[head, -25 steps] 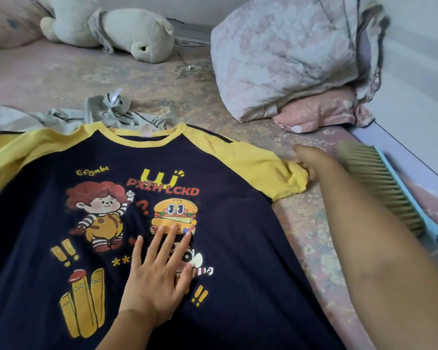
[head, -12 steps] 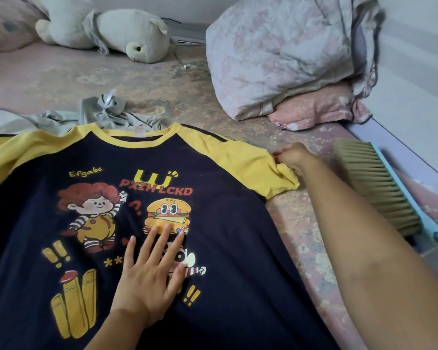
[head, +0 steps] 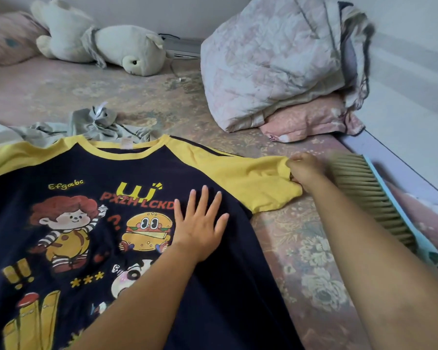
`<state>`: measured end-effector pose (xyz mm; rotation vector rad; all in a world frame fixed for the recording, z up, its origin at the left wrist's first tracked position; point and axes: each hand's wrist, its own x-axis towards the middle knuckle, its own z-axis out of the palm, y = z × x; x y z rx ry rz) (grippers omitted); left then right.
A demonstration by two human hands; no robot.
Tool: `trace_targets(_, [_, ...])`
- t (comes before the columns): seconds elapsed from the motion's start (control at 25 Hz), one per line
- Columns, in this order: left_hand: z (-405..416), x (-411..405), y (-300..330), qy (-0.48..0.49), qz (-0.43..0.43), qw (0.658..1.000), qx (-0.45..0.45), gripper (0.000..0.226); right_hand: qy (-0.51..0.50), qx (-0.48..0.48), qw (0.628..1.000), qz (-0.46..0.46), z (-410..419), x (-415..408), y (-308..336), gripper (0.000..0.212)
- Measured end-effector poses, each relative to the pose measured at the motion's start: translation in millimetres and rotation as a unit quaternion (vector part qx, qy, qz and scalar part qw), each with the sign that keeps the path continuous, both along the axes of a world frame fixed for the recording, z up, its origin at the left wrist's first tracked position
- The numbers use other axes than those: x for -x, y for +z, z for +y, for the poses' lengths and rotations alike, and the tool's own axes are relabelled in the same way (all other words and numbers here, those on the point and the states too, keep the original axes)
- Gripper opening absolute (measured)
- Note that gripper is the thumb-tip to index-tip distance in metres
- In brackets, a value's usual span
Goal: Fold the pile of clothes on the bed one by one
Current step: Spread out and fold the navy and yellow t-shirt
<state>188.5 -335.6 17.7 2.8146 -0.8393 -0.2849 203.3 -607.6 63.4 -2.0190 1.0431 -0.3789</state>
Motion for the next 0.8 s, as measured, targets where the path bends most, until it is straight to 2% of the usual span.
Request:
trace_targets(0.04, [-8.1,-2.1,-7.8,-0.006,-0.008,1.000,-0.029,0.058,-0.009,-0.036,0.999,-0.014,-3.3,-3.9,-4.3,0.010])
trace_targets(0.12, [-11.6,-0.7,-20.9,-0.009,-0.050,0.996,-0.075,0.063,0.003,-0.065,0.998,-0.019,-10.9,-12.6,-7.1,0.023])
trace_targets(0.24, [-10.2,1.7,-30.0,-0.012,-0.071,0.995,-0.070,0.075,0.023,-0.134,0.990,-0.047,-15.9,-28.2,-8.7,0.027])
trace_targets(0.28, [-10.0,1.5,-31.1,-0.009,-0.078,0.995,-0.065,0.072,0.020,-0.122,0.989,-0.078,-17.9,-33.5,-4.9,0.027])
trace_targets(0.4, [-10.3,4.3,-29.4,-0.015,-0.097,0.995,-0.010,0.062,0.003,0.018,0.985,-0.169,-30.3,-40.6,13.7,0.029])
trace_targets(0.44, [-10.7,4.2,-30.1,-0.023,-0.115,0.993,-0.005,0.061,0.010,0.070,0.985,-0.156,-37.0,-40.8,12.7,0.030])
trace_targets(0.52, [-10.2,3.6,-30.2,-0.026,-0.112,0.993,-0.023,0.067,0.042,0.145,0.987,-0.050,-44.3,-35.6,-2.2,0.037])
trace_targets(0.6, [-10.8,3.1,-30.3,-0.016,-0.088,0.995,-0.039,0.074,0.098,0.108,0.989,0.038,-40.2,-26.8,-19.6,0.052])
trace_targets(0.64, [-11.0,2.4,-29.4,-0.016,-0.083,0.995,-0.044,0.075,0.117,0.077,0.989,0.051,-35.6,-22.1,-22.6,0.058])
trace_targets(0.8, [-11.7,0.6,-32.5,-0.018,-0.075,0.996,-0.050,0.075,0.004,0.096,0.995,0.038,-36.2,-11.3,-21.7,0.072])
